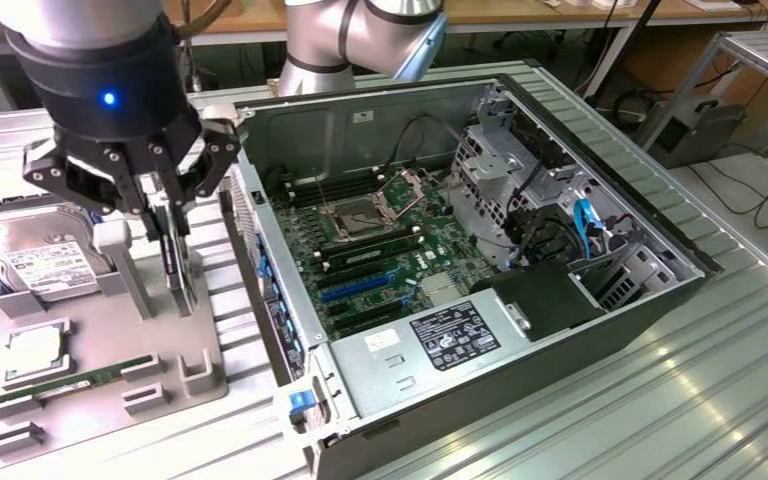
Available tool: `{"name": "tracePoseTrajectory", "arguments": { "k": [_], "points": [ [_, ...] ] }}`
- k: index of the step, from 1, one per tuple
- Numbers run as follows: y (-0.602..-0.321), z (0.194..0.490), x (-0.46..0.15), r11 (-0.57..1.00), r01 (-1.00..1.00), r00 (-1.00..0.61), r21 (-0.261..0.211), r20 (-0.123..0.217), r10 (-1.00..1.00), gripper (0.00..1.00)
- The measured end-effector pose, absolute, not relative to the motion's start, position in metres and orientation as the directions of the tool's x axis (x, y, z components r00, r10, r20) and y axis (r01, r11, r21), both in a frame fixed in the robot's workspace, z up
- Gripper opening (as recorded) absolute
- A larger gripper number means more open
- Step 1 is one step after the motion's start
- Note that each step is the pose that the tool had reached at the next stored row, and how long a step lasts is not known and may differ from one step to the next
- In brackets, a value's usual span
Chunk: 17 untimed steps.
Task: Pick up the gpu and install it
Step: 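Pick up the gpu and move the gpu toward the slot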
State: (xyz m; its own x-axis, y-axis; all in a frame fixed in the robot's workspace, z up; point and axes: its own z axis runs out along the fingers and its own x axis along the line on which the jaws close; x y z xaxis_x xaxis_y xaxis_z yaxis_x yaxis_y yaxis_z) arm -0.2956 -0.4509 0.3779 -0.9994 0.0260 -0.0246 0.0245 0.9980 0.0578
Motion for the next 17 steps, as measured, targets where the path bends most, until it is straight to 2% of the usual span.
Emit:
{"name": "tracePoseTrajectory", "arguments": {
  "k": [13,17],
  "points": [
    [-0.459,0.443,-0.246,0.998,0.026,-1.0,0.059,0.002,0.026,0.26],
    [-0.459,0.444,-0.221,0.998,0.026,-1.0,0.06,0.008,0.026,0.26]
  ]
}}
